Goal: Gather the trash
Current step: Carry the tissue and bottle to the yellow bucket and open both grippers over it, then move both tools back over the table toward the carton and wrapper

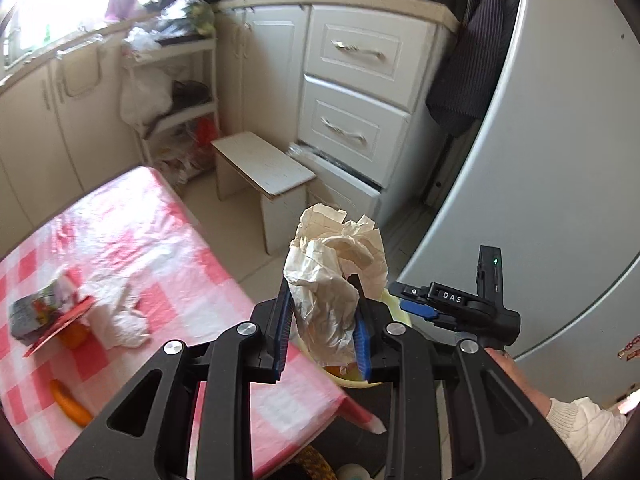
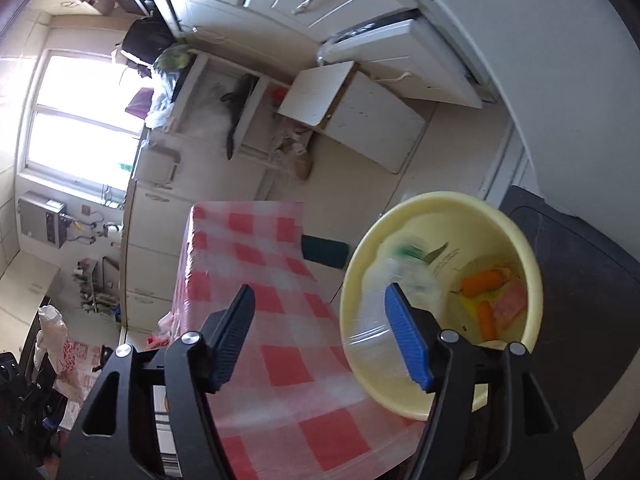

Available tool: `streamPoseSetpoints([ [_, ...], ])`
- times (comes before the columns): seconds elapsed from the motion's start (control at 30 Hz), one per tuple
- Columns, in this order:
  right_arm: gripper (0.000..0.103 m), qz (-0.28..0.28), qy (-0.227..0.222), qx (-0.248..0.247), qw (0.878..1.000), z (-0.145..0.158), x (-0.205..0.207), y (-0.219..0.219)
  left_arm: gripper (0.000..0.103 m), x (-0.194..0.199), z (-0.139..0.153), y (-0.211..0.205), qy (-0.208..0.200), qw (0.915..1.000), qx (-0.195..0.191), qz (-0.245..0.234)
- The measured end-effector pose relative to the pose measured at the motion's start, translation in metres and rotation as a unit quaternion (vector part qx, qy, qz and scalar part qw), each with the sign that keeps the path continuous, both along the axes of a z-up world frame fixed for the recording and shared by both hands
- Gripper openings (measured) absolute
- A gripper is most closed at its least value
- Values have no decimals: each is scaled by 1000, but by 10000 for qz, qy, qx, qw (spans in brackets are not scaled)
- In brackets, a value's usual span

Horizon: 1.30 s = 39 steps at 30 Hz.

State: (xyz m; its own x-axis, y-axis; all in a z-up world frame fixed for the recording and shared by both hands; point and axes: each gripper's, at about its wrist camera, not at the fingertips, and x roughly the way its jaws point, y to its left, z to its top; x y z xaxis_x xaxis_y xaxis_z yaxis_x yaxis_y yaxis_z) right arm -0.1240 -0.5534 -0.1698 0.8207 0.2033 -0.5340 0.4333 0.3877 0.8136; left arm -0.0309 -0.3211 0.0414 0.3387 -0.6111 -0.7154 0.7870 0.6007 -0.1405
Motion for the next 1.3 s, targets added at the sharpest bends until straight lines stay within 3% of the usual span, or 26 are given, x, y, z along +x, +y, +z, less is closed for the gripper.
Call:
streamPoseSetpoints([
  [0.23, 67, -84, 99, -17, 9999, -8, -59, 5, 29, 13, -53, -84, 742, 9926, 706, -651],
  [0.33, 67, -111, 244, 50, 9996, -13, -77, 6, 37, 16, -81, -116, 961, 9853, 1113, -868],
  [0.43, 67, -142, 336, 73, 9993, -16, -92, 8, 57, 17, -103, -135, 1053, 9803, 1438, -849],
  [0.57, 67, -151, 329, 86, 9993, -15, -93, 10, 68, 13, -110, -136, 1003, 9812, 1475, -742],
  [0.63, 67, -110, 279, 70, 9995, -12, -89, 13, 69, 13, -104, -129, 841, 9848, 1397, -607],
  [0.87, 67, 211, 121, -143, 9996, 6, -72, 32, 78, 26, -62, -74, 434, 9974, 548, 191],
  [1.1, 67, 357, -67, -320, 9988, 34, -57, 49, 80, 43, -26, 13, 150, 9964, 111, 832],
  [1.3, 68, 648, -431, -680, 9946, 79, -30, 76, 83, 52, 4, 102, -120, 9910, -59, 1331],
])
